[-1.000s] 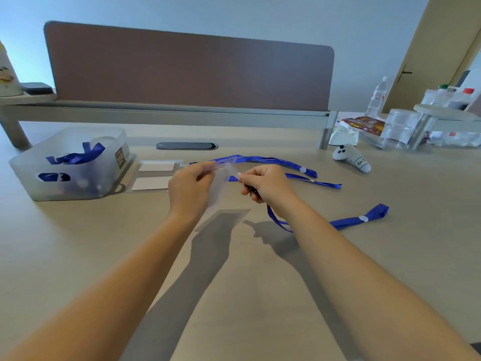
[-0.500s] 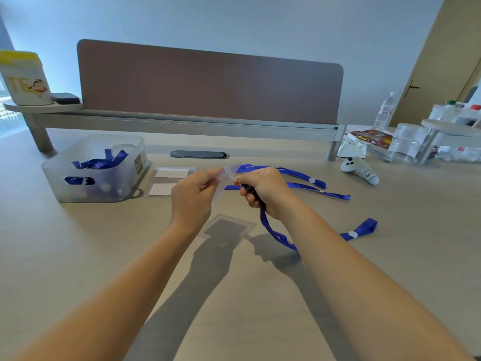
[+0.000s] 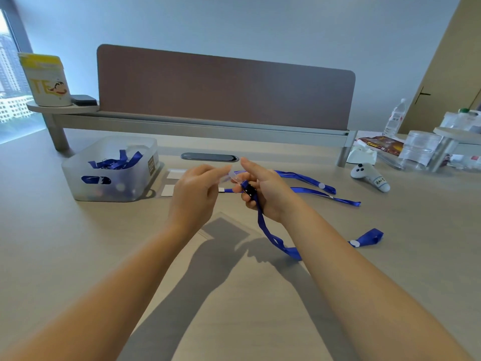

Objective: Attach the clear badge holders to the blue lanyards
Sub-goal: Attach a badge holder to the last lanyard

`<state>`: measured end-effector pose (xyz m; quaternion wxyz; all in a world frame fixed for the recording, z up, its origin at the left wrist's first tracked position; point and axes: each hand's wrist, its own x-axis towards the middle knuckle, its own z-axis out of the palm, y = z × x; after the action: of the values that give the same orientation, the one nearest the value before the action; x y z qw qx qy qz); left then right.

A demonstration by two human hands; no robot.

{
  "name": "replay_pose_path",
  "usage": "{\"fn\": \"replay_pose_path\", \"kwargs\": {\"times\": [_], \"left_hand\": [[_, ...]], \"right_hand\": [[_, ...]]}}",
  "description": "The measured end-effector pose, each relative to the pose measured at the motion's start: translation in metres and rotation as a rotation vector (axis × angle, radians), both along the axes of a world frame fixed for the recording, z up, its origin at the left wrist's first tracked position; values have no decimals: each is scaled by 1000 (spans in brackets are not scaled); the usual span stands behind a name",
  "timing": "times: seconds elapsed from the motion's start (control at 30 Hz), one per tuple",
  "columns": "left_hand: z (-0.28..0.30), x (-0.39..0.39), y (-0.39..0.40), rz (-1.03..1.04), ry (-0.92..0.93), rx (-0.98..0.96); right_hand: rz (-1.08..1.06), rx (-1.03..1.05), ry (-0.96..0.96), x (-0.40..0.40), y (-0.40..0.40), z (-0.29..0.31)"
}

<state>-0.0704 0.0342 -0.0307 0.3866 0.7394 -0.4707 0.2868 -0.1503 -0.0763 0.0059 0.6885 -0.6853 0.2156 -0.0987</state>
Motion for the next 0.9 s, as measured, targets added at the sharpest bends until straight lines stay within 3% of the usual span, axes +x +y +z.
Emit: {"fn": "replay_pose_path", "kwargs": {"times": [0.07,0.13,0.37,0.67,0.9], "left_hand": [[-1,5,4,50,-174,91],[-1,8,7,81,-232,146],[0,9,11,55,-162,113],[19,3,8,-166,697,-63],[28,9,11,-145,848,47]], "right_hand": [[-2,-21,22,2,1,-1],[-4,-28,17,4,2,-3],[32,-9,-56,8,7,-3],[6,-318,-98,14,9,-9],[57,-434,-142,14,14,-7]]}}
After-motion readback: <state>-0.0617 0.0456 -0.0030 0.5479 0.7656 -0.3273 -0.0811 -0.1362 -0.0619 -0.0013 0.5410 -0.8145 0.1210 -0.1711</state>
